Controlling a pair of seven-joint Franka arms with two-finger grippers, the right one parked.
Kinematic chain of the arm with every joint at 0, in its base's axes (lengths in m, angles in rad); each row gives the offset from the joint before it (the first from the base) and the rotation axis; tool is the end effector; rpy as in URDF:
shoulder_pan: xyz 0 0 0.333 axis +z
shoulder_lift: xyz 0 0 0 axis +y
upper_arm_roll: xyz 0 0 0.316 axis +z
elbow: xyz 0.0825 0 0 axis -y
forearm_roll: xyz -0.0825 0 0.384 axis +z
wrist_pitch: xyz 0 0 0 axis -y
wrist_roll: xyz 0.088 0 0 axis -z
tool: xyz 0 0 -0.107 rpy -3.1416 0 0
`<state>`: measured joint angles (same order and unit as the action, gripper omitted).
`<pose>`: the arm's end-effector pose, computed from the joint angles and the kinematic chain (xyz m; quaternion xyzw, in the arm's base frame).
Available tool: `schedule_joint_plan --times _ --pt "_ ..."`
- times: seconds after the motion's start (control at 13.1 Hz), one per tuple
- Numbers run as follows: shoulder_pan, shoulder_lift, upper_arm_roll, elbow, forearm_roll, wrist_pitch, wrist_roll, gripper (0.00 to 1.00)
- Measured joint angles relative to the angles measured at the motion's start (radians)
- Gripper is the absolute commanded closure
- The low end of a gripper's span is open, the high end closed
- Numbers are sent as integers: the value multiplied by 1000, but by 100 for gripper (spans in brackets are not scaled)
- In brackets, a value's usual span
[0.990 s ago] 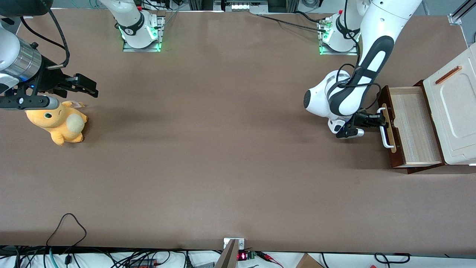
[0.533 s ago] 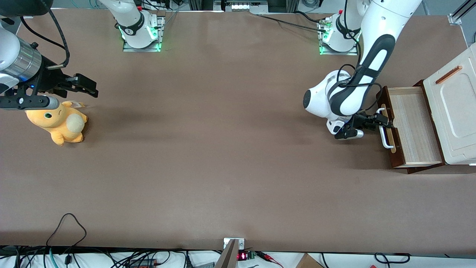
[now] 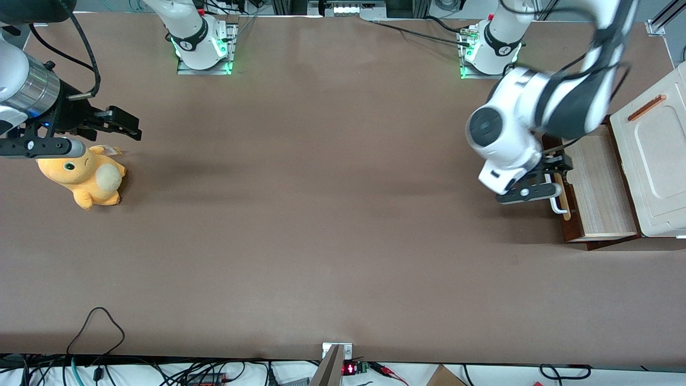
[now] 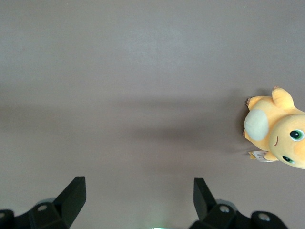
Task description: Open lower drawer with left arm only
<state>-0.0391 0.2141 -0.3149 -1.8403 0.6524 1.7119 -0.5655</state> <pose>0.5675 -0.1397 0.4075 -0.9493 -0.0014 0.0167 0.3140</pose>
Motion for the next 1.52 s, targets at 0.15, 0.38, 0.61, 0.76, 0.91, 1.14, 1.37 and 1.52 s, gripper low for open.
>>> schedule_joint_plan --times 0.15,0.38,0.61,0.76,0.91,1.14,1.37,1.52 --pt "17 -58 14 66 -160 -5 99 0" --pt "48 -119 80 181 -439 -77 223 0" --pt "66 -154 188 237 -589 -121 400 0" --pt "68 -172 263 240 -667 -122 526 0" --pt "74 -184 290 240 -687 -122 593 0" --pt "72 -187 286 240 -689 -122 597 0" --pt "72 -188 284 240 -689 -122 597 0" --pt "72 -188 284 242 -689 -122 597 0"
